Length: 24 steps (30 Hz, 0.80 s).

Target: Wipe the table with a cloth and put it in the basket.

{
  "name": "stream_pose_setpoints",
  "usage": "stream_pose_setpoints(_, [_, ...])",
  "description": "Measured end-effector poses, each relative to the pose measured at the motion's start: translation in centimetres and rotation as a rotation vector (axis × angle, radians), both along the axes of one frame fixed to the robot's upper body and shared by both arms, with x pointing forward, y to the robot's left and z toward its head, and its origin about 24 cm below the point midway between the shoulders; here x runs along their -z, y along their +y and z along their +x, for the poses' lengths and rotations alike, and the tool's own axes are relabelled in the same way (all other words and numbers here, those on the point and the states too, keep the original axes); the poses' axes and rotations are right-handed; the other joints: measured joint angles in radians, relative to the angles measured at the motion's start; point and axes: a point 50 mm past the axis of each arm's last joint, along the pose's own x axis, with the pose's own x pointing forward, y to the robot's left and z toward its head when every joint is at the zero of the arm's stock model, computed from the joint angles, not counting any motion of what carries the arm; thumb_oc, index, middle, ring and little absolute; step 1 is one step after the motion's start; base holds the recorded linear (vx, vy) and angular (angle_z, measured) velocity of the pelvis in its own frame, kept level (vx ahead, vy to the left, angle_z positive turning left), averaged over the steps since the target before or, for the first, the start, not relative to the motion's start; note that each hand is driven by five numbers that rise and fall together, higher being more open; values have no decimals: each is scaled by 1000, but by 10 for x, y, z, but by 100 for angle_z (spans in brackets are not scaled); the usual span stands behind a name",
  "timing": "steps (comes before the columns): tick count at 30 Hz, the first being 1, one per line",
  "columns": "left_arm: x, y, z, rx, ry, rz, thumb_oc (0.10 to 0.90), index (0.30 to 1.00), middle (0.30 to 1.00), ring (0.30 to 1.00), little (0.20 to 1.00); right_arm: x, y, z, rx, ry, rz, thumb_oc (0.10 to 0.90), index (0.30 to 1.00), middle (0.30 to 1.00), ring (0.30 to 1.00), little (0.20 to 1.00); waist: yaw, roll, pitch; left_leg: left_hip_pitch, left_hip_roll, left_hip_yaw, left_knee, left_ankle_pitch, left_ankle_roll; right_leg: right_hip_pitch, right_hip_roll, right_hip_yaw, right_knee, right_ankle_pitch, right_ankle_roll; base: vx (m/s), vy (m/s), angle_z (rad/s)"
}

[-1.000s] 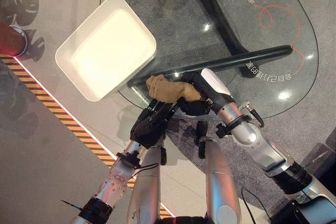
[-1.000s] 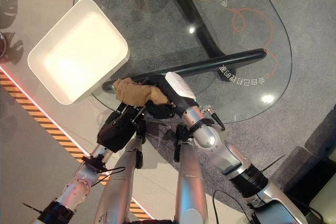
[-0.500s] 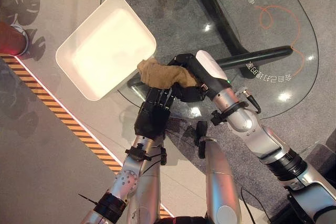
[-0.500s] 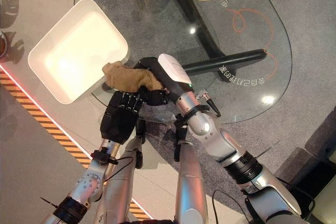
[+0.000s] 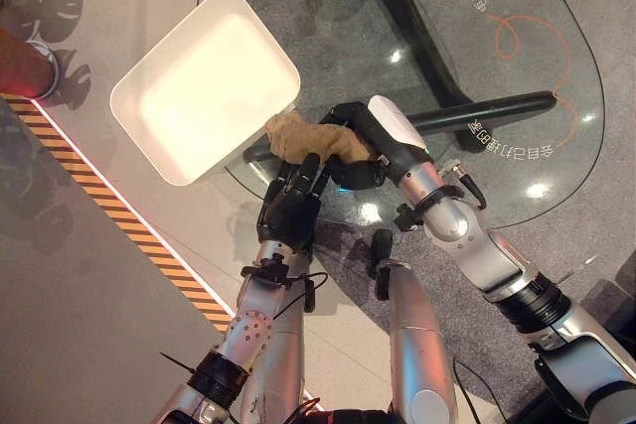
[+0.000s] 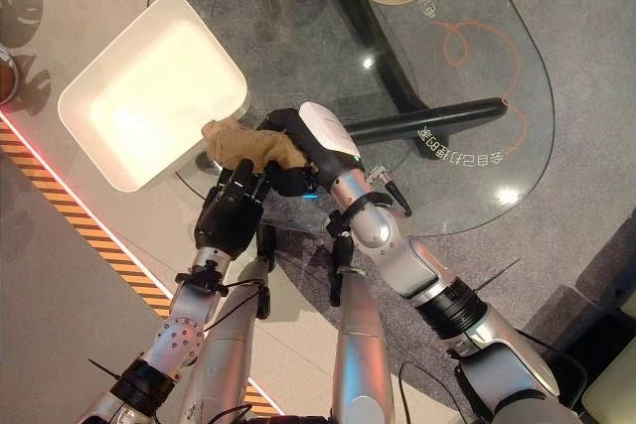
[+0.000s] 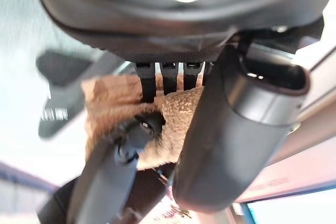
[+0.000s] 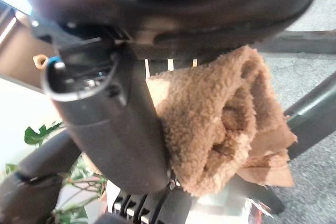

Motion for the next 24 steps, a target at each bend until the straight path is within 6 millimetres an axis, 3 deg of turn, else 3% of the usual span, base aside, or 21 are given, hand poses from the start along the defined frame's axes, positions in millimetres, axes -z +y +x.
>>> stream_pose_setpoints(4, [-5, 5, 4, -84, 5, 149, 800, 900, 900, 900, 900, 1, -1, 0, -25, 30, -59, 100, 300, 300, 300, 200, 4, 0, 0, -2, 0, -1, 0, 0, 0, 0, 0, -1, -2, -1, 1, 0, 0, 0])
stream_pose_setpoints(6, [-17, 9, 9, -159, -37, 221, 800, 900, 900, 900, 900, 9, 1, -2, -59, 70, -116, 100, 300, 300, 300, 200, 6, 0, 0, -3, 0, -3, 0, 2, -3, 0, 0, -2, -2, -2, 1, 0, 0, 0])
stream_pose_setpoints(10, [-34, 21, 19, -267, -53, 220, 800, 900, 900, 900, 900, 20, 9, -6, -100, 115, -151, 100, 300, 300, 300, 200, 3, 1, 0, -11, 0, -5, -1, 5, -8, -8, 0, -3, -1, -3, 0, 0, 0, 0])
stream_pose_setpoints(11, [-36, 22, 20, -277, -56, 215, 100, 300, 300, 300, 200, 20, 9, -6, -103, 116, -153, 100, 300, 300, 300, 200, 5, 1, 0, -15, 0, -8, -1, 6, -9, -11, 0, -3, 0, -3, 0, -9, -2, 5])
stream_pose_setpoints(24, [-39, 24, 21, -311, -46, 108, 100, 300, 300, 300, 200, 21, 9, -6, -111, 123, -173, 100, 300, 300, 300, 200, 4, 1, 0, -17, 1, -14, -1, 8, -12, -11, 0, -13, 3, -4, -2, 1, 0, 1])
